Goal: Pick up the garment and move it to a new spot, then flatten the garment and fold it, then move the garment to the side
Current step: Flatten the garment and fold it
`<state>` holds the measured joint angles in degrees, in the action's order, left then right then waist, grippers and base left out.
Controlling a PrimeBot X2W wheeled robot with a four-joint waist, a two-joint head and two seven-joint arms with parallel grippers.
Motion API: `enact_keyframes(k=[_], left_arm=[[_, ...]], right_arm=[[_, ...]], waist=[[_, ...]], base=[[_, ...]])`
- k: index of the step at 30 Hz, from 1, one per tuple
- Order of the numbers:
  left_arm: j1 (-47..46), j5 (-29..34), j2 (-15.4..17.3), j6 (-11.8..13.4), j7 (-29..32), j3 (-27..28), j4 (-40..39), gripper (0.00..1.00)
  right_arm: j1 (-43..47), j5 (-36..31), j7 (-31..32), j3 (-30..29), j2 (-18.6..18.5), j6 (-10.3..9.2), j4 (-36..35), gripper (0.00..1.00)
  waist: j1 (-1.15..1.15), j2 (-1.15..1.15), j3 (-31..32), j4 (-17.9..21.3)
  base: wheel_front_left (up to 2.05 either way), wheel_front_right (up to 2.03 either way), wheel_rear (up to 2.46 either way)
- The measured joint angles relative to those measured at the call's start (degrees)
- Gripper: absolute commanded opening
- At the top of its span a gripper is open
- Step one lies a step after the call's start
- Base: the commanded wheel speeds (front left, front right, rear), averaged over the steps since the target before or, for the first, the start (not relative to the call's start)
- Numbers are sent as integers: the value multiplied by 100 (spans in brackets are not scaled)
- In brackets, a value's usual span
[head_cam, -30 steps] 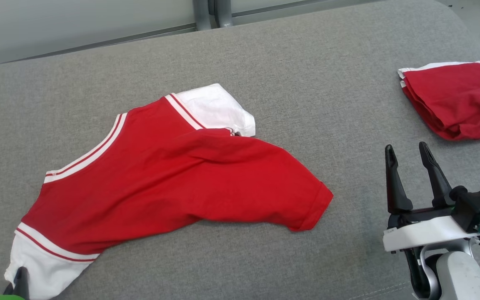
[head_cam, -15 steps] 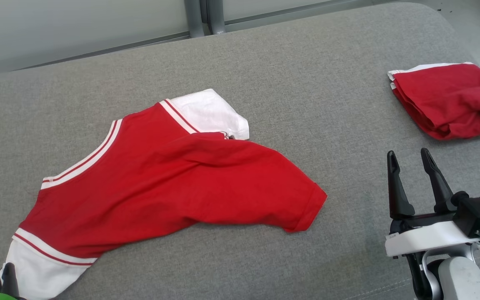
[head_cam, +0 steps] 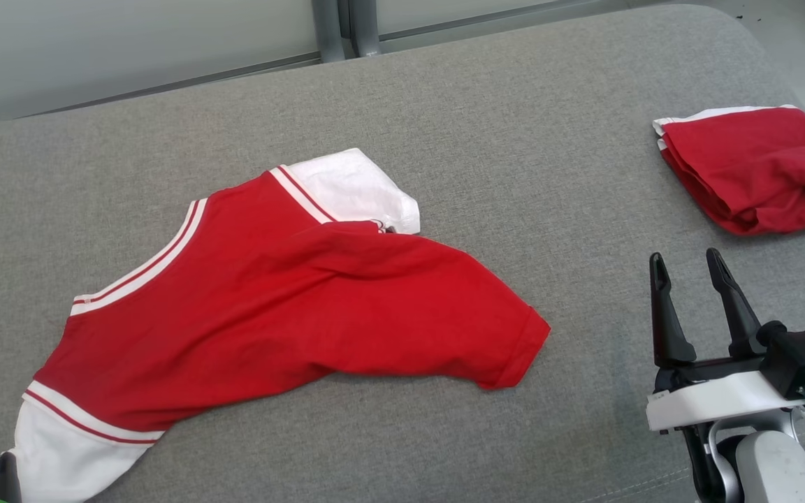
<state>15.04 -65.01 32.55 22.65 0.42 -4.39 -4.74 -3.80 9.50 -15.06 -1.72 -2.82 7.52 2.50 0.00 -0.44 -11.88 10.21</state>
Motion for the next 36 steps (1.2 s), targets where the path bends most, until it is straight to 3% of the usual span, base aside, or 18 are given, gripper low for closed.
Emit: enact_keyframes(k=[9, 17, 26, 29, 32, 36], left_arm=[[80, -120, -88, -118, -102, 120, -83, 0], [-474, -654, -185, -237, -8, 532, -1101, 0], [-1588, -1012, 1214, 35, 565, 2041, -1474, 0], [-2095, -1014, 1812, 130, 809, 2275, -1615, 0], [-2771, -1095, 2198, 190, 1080, 1995, -1902, 0], [-3707, -888, 2427, 205, 1397, 684, -2123, 0]], right_arm=[[20, -43, 0, -27, 0, 0, 1, 100], [23, -108, 1, -21, 0, 0, 0, 100], [20, -138, 0, -14, 0, 0, -15, 100], [23, -137, 0, -36, -1, 0, -14, 100], [24, -115, 1, -83, -1, 0, -11, 100], [7, -7, 1, -74, -2, -1, -1, 100]], waist=[[0, 0, 23, -68], [0, 0, 90, -203], [0, 0, 194, -160], [0, 0, 217, -114], [0, 0, 221, -80], [0, 0, 184, -58]], base=[[0, 0, 0], [0, 0, 0], [0, 0, 0], [0, 0, 0], [0, 0, 0], [0, 0, 0]])
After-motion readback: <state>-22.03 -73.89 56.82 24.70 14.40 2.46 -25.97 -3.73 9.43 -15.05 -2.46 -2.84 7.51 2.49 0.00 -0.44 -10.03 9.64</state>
